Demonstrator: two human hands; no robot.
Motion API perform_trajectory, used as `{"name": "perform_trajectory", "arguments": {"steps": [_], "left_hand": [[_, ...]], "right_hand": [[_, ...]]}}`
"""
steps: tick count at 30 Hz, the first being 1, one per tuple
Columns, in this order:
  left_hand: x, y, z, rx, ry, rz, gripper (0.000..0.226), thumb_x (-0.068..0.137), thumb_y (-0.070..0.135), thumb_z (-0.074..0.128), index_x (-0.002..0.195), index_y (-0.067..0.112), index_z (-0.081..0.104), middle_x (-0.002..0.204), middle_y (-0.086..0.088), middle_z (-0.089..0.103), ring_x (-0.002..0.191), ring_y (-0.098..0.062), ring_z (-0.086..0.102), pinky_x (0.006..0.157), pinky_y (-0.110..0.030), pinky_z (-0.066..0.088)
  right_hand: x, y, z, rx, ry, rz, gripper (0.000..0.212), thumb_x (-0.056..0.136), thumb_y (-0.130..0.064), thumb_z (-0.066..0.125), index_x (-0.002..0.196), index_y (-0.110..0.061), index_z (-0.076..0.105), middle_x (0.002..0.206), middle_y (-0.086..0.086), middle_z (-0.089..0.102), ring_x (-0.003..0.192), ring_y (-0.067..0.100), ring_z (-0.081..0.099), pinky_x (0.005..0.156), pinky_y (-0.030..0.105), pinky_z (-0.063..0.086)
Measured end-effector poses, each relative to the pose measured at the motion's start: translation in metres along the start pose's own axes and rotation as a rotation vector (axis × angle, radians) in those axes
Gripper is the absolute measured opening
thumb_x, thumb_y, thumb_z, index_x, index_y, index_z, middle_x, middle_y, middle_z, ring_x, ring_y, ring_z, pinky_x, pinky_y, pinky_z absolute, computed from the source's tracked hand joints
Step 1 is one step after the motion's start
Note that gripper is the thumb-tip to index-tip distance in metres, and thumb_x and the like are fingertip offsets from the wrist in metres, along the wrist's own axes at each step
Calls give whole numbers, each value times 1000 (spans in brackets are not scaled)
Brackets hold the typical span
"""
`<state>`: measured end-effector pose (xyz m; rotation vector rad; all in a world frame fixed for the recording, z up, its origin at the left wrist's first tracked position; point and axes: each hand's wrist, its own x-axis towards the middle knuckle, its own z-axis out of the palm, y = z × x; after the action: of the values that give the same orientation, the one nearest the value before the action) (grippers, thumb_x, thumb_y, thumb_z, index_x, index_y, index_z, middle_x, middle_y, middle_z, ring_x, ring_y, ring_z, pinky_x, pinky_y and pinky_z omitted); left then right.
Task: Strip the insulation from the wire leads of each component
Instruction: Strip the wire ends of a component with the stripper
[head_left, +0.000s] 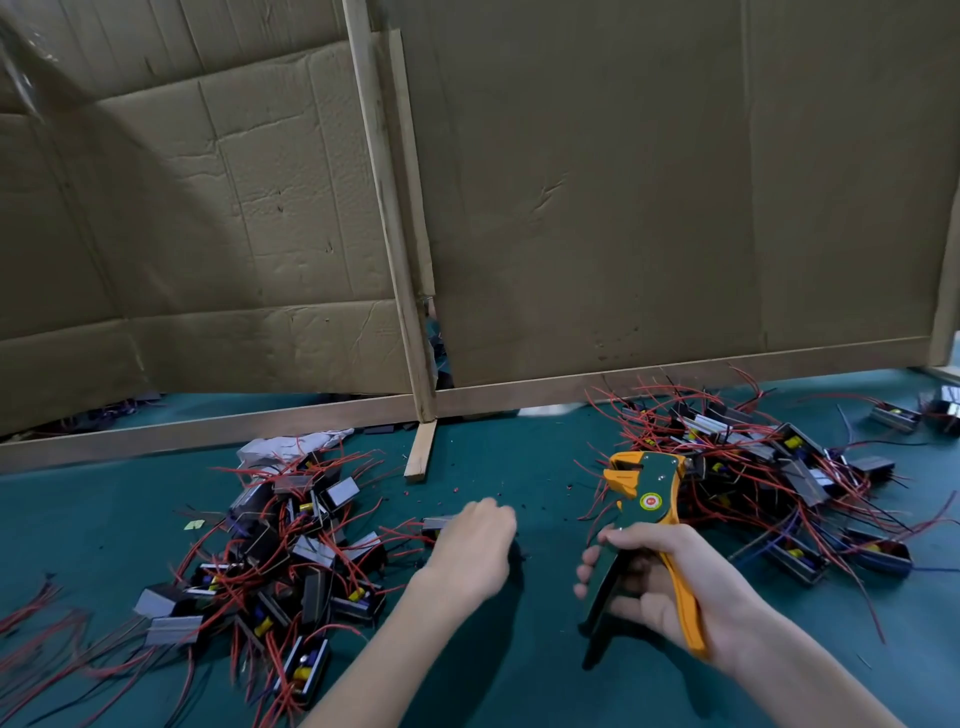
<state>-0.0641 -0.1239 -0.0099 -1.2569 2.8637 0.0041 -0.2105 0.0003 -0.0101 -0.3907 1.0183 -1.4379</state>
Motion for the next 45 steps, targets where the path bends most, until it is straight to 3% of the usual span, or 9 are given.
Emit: {"name": "perform_trajectory", "arguments": {"steps": [4,7,12,17,23,28,36,40,45], "left_hand": [[9,-15,0,-126,43,-40,11,89,8,53,94,8,64,101,-13,65,95,-33,60,73,-35,46],[13,-24,-3,-438,63,8,9,98,14,44,92,15,50,92,-5,67,89,-26,61,80,-37,49],[14,-38,-17,-773,214,101,18,102,15,36,85,21,38,69,4,60,64,-18,60,69,-36,51],[13,-43,-18,-755,395,187,16,103,27,31,88,33,33,58,3,51,51,-12,40,53,-34,38],[12,-26,-22,-883,517,264,17,104,20,31,90,19,41,69,1,39,60,-10,30,60,-36,33],[12,-26,-20,-903,472,199,26,103,27,27,92,15,47,73,8,45,64,3,38,63,-17,35],[19,-26,29,-613,246,212,22,104,24,34,84,16,41,84,5,45,85,-18,39,78,-26,30],[25,-38,22,-586,94,196,13,100,25,46,90,19,40,92,-1,58,91,-24,50,85,-37,41],[23,-43,21,-648,40,191,23,85,21,69,86,21,46,81,10,57,80,-14,52,77,-24,42]], "right_hand": [[0,0,0,-6,-9,1,23,68,0,61,91,5,58,78,26,62,65,37,64,61,47,58],[0,1,0,-27,-24,2,22,69,0,60,90,5,58,77,26,62,65,37,65,60,47,58],[-3,2,3,-62,-57,0,20,69,0,61,89,4,59,78,26,61,66,37,65,61,47,58],[-5,3,6,-82,-95,29,21,68,-1,63,88,4,59,76,25,61,65,37,64,62,47,59],[-7,5,8,-137,-155,33,22,62,5,70,84,3,66,77,25,62,68,37,64,65,47,58],[-6,7,9,-132,-147,36,16,65,-1,64,81,3,66,77,26,62,67,37,65,63,47,58],[-3,6,5,-80,-113,27,16,64,-2,65,79,4,65,76,26,62,65,37,66,60,46,58],[-1,5,4,-72,-100,10,25,63,-3,65,86,5,62,77,27,62,65,37,66,60,45,58],[-1,5,4,-72,-101,8,28,62,-3,66,89,5,60,77,26,62,65,37,66,60,45,58]]}}
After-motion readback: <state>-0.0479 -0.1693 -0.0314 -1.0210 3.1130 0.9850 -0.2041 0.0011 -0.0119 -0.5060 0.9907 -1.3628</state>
